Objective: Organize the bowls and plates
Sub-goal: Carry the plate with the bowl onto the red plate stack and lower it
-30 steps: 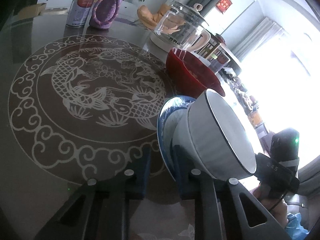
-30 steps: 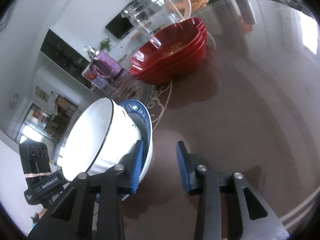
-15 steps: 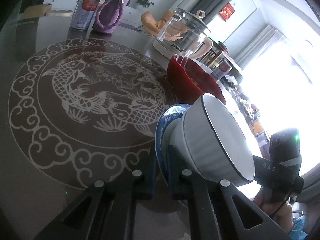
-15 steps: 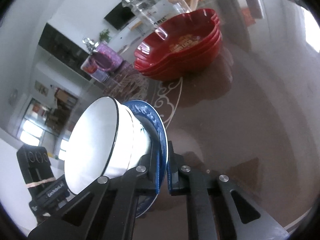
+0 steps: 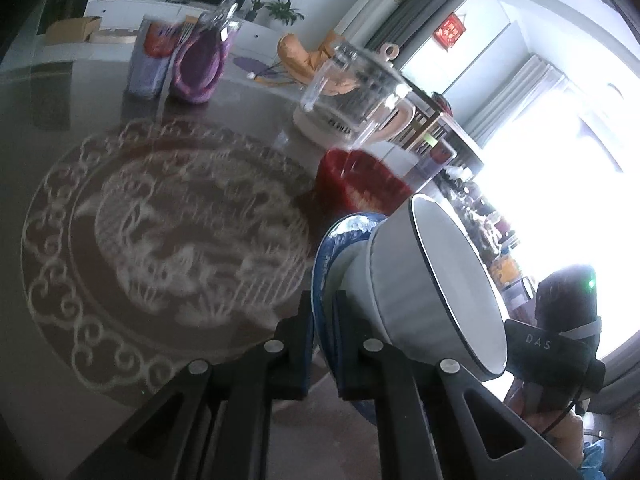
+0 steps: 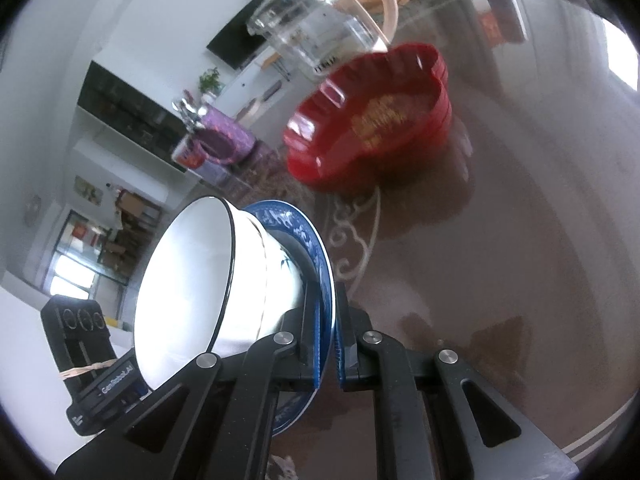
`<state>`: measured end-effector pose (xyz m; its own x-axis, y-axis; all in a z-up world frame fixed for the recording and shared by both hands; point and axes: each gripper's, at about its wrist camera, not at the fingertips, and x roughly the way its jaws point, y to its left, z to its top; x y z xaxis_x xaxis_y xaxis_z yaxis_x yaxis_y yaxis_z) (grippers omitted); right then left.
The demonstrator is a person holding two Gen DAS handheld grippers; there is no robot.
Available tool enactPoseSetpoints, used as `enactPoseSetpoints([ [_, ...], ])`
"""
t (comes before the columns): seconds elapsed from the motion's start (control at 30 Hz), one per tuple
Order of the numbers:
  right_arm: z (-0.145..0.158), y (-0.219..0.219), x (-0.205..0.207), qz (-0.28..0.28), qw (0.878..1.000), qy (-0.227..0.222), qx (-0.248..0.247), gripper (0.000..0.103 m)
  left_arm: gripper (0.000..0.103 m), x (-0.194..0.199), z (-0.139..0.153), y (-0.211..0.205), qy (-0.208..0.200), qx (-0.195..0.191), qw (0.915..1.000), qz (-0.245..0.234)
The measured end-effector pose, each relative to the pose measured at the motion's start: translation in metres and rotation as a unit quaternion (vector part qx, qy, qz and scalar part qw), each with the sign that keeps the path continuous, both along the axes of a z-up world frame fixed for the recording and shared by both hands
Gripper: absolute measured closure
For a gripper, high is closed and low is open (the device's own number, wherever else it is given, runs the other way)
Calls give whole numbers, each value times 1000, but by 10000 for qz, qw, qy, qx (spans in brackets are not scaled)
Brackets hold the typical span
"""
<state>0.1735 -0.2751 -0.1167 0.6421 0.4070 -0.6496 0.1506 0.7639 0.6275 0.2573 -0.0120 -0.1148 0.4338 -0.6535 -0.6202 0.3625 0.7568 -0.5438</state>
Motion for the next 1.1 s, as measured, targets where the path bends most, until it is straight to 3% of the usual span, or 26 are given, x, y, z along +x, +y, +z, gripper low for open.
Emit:
enactPoseSetpoints([
  [0.2, 32, -27, 35, -73, 9998, -192, 70, 94, 96, 47, 39, -30, -352, -40, 9993, -76],
  [0.33, 44, -50, 61, -200, 9994, -273, 95, 94, 96, 81, 50, -57, -459, -98, 9988, -123],
  [0.57, 34, -86, 100, -360, 9992, -147, -99, 94, 96, 135, 26, -101, -387, 10, 9990, -218],
  [0.7, 12, -100, 120, -379, 9992, -30, -126, 94, 96, 154, 0, -118, -226, 133, 9995, -190],
  [0.83, -13, -108, 133, -423, 9989, 92, -160, 94, 96, 161, -22, -128, -115, 344, 9991, -203],
  [1.1, 0, -108, 131, -446, 9952, -316, -808, 88, 95, 152, -17, -137, -455, 852, 9951, -217],
])
